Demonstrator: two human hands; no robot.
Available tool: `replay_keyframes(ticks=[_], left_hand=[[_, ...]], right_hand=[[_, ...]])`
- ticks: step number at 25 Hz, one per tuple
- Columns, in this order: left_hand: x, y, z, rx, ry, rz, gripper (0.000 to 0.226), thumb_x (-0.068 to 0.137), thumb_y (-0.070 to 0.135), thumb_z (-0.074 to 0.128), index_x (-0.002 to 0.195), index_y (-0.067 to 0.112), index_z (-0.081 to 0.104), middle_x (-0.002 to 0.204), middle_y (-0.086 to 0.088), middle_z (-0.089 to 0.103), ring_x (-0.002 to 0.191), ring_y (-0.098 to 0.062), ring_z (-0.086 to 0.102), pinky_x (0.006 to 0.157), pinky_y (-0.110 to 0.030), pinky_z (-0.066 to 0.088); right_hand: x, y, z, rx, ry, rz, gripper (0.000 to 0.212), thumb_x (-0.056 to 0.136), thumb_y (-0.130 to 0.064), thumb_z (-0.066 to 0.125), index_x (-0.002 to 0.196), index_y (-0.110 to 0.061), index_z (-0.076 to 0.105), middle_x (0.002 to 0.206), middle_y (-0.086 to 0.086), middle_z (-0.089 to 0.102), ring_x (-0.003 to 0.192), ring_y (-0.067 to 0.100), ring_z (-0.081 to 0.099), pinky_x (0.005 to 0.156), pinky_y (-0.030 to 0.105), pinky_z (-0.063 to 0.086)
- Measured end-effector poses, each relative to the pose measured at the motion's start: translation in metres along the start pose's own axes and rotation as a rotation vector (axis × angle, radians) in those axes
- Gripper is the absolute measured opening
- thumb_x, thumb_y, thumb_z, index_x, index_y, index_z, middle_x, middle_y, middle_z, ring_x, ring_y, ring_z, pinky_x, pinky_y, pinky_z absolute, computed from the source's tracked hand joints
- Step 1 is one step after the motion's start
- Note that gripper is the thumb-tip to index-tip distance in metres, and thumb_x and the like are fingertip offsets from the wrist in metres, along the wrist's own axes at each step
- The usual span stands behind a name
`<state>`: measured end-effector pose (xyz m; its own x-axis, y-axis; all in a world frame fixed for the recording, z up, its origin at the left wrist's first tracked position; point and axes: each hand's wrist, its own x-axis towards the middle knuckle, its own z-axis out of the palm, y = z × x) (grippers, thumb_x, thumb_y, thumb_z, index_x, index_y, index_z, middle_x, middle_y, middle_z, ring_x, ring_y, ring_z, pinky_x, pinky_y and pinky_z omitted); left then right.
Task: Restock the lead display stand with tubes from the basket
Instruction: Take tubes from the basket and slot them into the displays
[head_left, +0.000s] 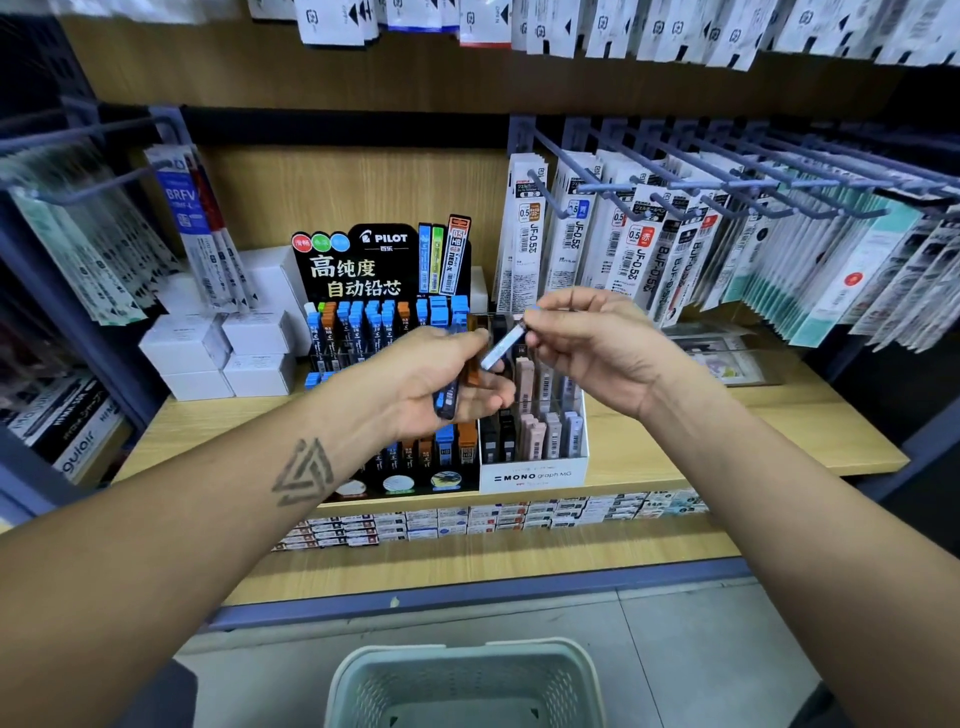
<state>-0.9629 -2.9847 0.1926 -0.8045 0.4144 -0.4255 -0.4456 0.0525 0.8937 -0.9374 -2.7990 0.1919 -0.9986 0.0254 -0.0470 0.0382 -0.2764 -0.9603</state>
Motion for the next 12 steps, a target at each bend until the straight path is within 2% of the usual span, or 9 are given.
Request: replay_keyframes(ticks=[2,5,8,12], left_hand=[[-0.001,0.005,-0.013,0.108,0.037,0.051,0.028,0.105,0.025,0.051,0.104,-0.001,0.061,0.064,-0.013,0.063,0.041,-0.013,0.049,0.032,-0.019,0.036],[-0.006,0.017,-0.037,0.125,0.078,0.151,0.020,0.104,0.021,0.051,0.100,0.005,0.062,0.052,-0.001,0.047,0.036,-0.007,0.030,0.034,-0.014,0.017],[-0.016,0.027,-0.064,0.122,0.114,0.183,0.018,0.105,0.022,0.049,0.092,0.013,0.058,0.049,0.005,0.033,0.033,-0.004,0.025,0.034,-0.012,0.014],[-0.034,0.033,-0.100,0.149,0.139,0.136,0.026,0.106,0.027,0.047,0.084,0.015,0.053,0.050,0.005,0.029,0.032,-0.003,0.023,0.032,-0.011,0.014]], right_hand=[[0.003,0.000,-0.002,-0.007,0.058,-0.052,0.022,0.078,0.006,0.074,0.099,0.001,0.068,0.075,0.013,0.073,0.065,0.018,0.070,0.062,0.023,0.057],[0.005,0.006,0.011,-0.128,0.053,-0.117,0.021,0.076,0.006,0.076,0.096,0.003,0.071,0.079,0.020,0.072,0.069,0.024,0.072,0.066,0.026,0.060],[0.007,0.013,0.036,-0.319,0.029,-0.195,0.017,0.082,0.008,0.073,0.097,0.007,0.068,0.085,0.025,0.071,0.071,0.025,0.072,0.070,0.027,0.060],[0.013,0.017,0.067,-0.662,-0.001,-0.312,0.009,0.081,-0.001,0.079,0.087,-0.006,0.074,0.084,0.012,0.075,0.076,0.017,0.072,0.075,0.026,0.059]])
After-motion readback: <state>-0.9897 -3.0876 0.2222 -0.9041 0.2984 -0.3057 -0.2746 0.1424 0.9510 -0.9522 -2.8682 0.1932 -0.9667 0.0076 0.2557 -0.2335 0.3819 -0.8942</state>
